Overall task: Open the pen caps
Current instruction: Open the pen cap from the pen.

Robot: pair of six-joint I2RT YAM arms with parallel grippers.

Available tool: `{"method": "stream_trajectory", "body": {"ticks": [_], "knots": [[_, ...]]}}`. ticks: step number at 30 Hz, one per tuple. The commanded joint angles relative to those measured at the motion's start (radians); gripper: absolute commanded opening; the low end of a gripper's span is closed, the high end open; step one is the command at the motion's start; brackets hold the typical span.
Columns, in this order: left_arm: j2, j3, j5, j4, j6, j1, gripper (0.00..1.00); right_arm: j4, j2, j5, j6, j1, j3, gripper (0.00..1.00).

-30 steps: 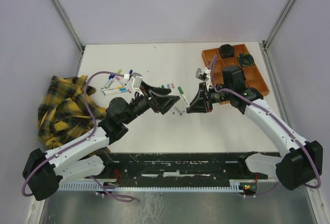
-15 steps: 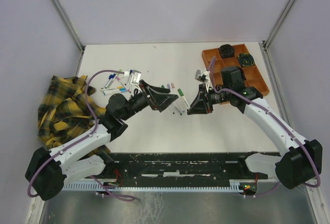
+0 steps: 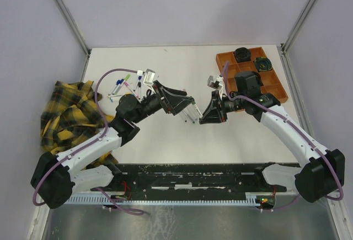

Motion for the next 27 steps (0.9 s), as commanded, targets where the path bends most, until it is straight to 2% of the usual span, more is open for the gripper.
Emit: {"method": "stream_trajectory", "body": {"ticks": [1, 6, 16, 19, 24, 26, 27], "knots": [[0.036, 0.041, 0.061, 0.087, -0.033, 0.005, 0.85, 0.026, -0.019, -0.037, -0.002, 0.009, 0.045, 0.0], [0.073, 0.045, 0.099, 0.13, -0.064, 0.003, 0.65, 0.028, -0.012, -0.041, 0.003, 0.012, 0.046, 0.0], [0.085, 0.033, 0.119, 0.151, -0.081, 0.002, 0.36, 0.03, 0.004, -0.045, 0.012, 0.018, 0.044, 0.0], [0.092, 0.033, 0.122, 0.151, -0.082, 0.002, 0.31, 0.032, 0.007, -0.047, 0.016, 0.019, 0.045, 0.0], [0.109, 0.035, 0.142, 0.16, -0.084, 0.001, 0.3, 0.044, 0.012, -0.055, 0.029, 0.022, 0.041, 0.0], [0.114, 0.037, 0.146, 0.161, -0.084, -0.001, 0.26, 0.044, 0.014, -0.054, 0.031, 0.022, 0.042, 0.0], [0.116, 0.037, 0.146, 0.162, -0.084, 0.0, 0.2, 0.044, 0.014, -0.056, 0.031, 0.022, 0.041, 0.0]]}}
